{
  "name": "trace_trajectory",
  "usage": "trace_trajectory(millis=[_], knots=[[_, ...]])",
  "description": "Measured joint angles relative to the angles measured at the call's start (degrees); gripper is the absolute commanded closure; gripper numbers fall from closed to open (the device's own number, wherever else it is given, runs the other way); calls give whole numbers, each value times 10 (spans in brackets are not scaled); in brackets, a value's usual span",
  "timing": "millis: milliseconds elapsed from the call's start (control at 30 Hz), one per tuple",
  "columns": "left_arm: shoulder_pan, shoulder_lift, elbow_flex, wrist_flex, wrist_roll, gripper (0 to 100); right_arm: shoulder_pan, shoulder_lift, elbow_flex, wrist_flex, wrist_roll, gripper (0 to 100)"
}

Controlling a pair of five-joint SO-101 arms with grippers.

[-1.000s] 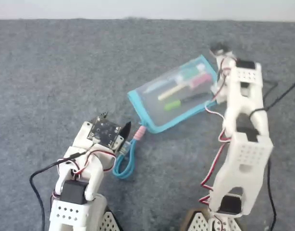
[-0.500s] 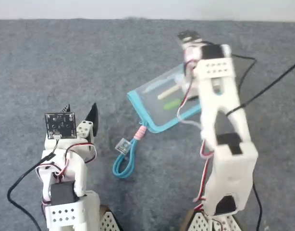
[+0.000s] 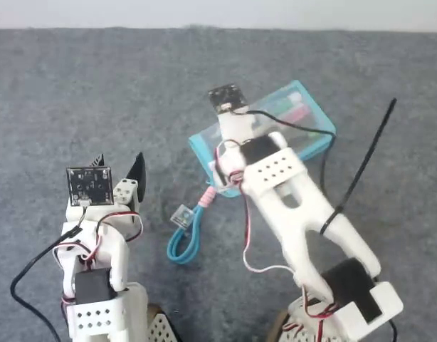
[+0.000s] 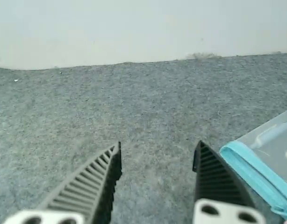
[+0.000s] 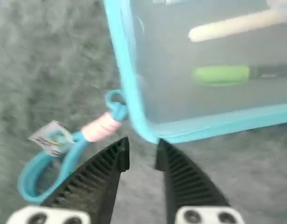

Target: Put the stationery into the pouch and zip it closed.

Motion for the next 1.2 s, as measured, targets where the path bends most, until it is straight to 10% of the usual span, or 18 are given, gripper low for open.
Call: trace_trajectory(millis=[567, 1200], knots=[[0, 0, 0, 0, 0, 761, -64, 190, -28, -146, -244, 738], [25, 0, 0, 0, 0, 761, -131, 142, 11, -104, -262, 741]])
